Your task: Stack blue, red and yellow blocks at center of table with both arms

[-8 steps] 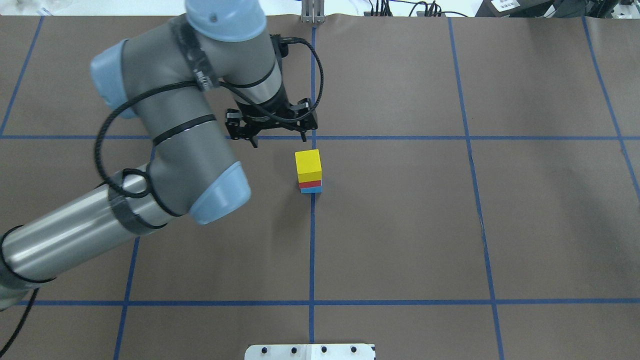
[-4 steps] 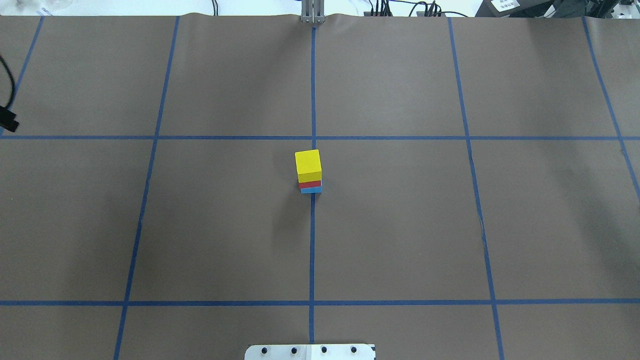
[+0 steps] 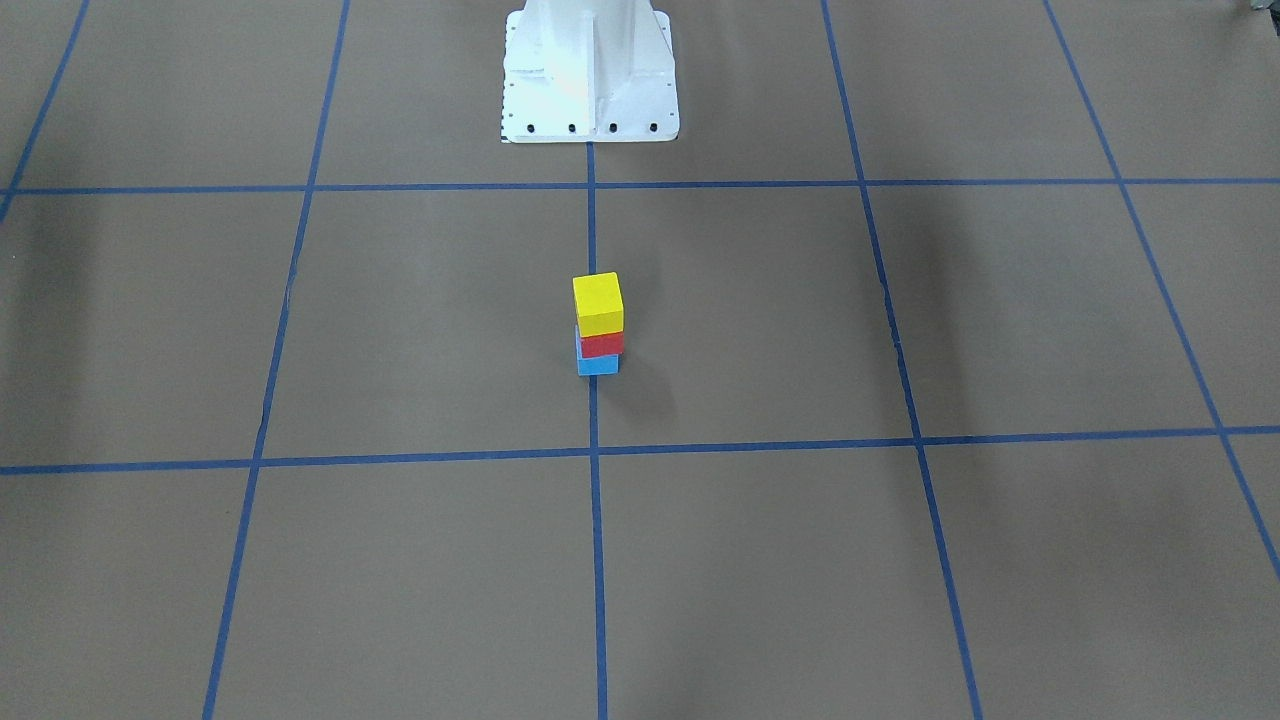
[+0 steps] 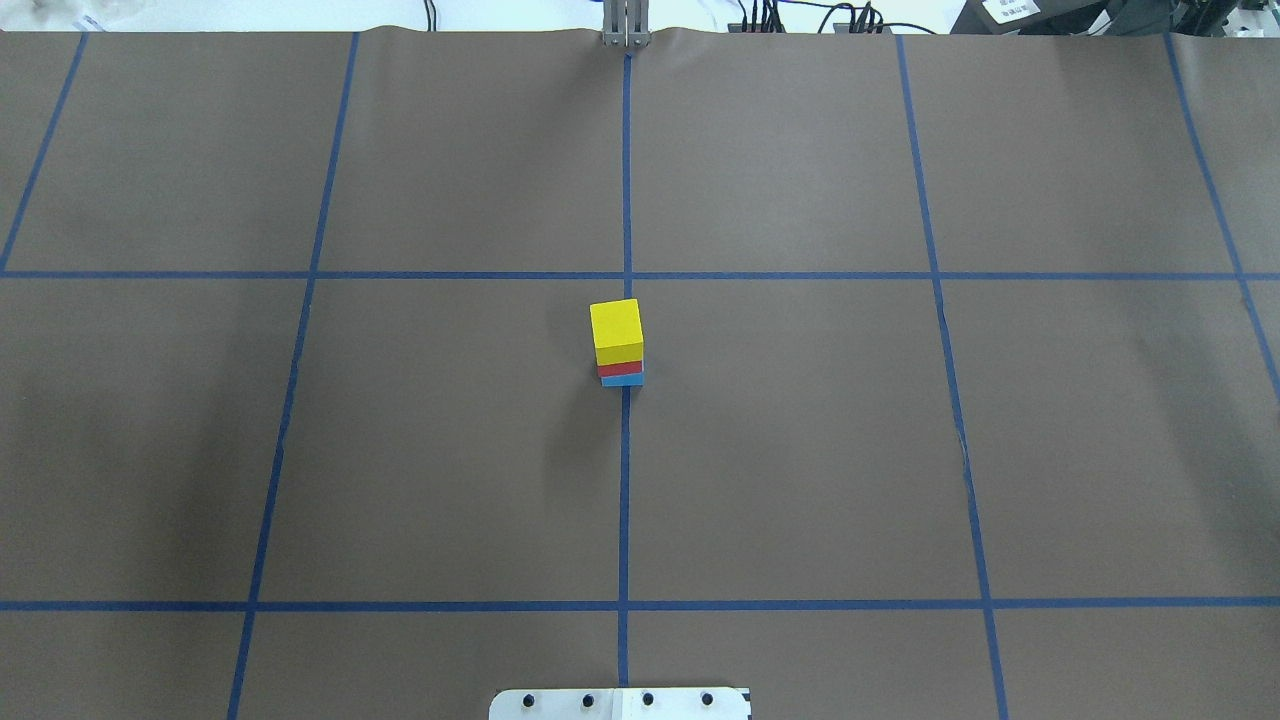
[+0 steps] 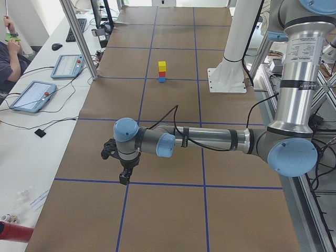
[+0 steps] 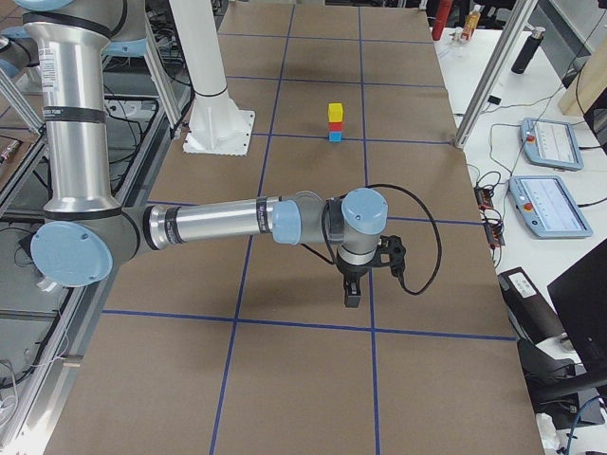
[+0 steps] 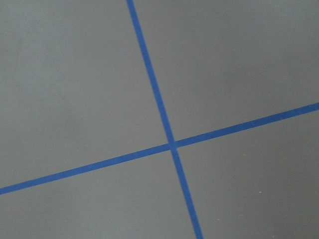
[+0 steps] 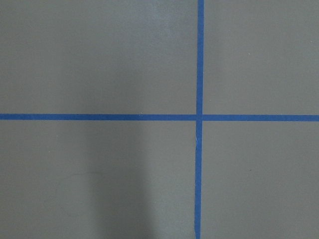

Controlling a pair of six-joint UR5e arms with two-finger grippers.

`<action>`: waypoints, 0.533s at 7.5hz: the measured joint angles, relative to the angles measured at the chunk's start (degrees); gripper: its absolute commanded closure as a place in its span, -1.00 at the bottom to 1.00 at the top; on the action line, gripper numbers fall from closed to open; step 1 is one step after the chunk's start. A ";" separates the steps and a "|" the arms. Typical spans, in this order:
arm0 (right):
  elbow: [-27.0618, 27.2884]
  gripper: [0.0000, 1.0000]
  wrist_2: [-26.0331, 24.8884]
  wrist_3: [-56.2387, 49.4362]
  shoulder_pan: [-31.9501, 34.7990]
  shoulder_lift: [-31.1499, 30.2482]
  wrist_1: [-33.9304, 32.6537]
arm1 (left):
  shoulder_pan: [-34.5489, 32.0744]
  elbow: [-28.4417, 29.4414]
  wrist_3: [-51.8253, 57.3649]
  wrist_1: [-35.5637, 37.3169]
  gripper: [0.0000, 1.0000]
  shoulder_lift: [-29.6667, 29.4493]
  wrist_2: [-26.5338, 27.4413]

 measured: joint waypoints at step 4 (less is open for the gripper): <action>-2.69 -0.99 0.94 -4.05 1.67 -1.58 0.01 | -0.32 -5.60 0.20 7.50 -1.00 0.74 -0.85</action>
